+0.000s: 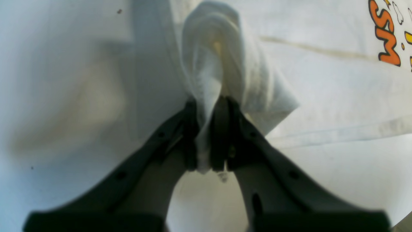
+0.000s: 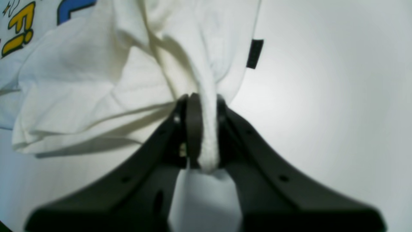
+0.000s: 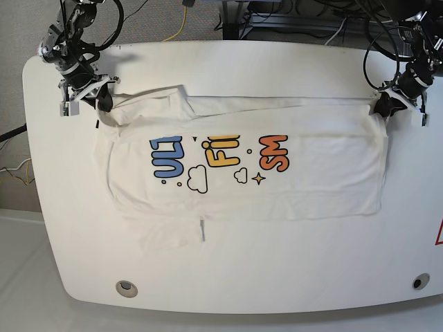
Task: Fold the T-shirt properly
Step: 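Pull the folded edge with both grippers away from the hem to smooth it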
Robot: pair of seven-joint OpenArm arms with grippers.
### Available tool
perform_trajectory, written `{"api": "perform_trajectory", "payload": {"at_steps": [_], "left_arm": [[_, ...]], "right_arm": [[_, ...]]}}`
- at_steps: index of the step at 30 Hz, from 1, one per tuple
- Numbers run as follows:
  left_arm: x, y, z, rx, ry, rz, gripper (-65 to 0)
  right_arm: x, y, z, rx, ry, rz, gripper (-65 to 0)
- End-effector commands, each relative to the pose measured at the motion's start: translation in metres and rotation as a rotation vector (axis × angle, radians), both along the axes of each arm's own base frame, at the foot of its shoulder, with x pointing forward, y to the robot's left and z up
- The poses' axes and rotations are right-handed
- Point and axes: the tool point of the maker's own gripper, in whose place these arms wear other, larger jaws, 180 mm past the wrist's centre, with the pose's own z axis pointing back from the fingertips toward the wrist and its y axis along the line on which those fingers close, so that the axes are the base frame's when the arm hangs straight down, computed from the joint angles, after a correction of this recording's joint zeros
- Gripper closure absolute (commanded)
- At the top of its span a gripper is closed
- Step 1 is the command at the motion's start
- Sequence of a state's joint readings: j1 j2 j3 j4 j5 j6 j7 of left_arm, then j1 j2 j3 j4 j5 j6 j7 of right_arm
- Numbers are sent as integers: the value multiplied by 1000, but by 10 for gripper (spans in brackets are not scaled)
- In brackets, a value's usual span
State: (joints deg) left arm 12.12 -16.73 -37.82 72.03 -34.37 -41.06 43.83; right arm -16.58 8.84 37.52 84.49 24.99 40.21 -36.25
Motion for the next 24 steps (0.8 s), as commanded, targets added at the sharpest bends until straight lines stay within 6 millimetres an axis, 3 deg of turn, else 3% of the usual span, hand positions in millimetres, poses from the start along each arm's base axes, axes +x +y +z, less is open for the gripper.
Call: {"api": "perform_trajectory", "payload": {"at_steps": [1,24], "left_arm": [[-42,4,-32,70,230,-48,-70],[-88,7,-46,73,324,-47,-69]], "right_arm": [[-23,0,-16,-28,104,19,-28],[-71,1,-31,-22,171,2,-28]]}}
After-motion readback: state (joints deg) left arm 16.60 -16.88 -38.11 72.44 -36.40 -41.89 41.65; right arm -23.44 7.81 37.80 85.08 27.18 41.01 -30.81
